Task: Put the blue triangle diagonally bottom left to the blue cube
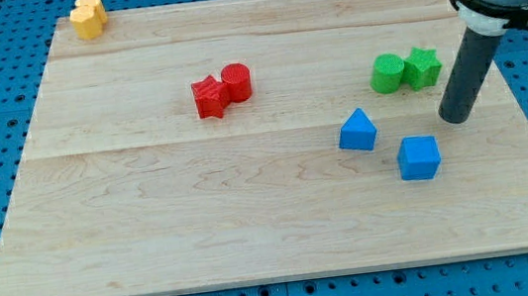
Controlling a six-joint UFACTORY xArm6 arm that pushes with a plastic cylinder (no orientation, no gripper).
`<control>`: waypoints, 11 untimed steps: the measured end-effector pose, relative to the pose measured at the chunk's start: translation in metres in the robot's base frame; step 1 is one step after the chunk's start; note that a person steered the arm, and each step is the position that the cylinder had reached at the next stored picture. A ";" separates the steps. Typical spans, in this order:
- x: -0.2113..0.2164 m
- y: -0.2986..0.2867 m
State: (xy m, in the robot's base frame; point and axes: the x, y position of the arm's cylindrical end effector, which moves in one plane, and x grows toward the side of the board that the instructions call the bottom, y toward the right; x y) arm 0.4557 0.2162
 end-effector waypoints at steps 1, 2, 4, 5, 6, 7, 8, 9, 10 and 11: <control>0.000 0.003; 0.000 0.003; 0.000 0.011; -0.008 0.009; 0.001 -0.039; 0.012 -0.108; 0.025 -0.202; 0.012 -0.204; 0.014 -0.165; -0.015 -0.150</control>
State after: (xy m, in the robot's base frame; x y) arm 0.4403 0.0657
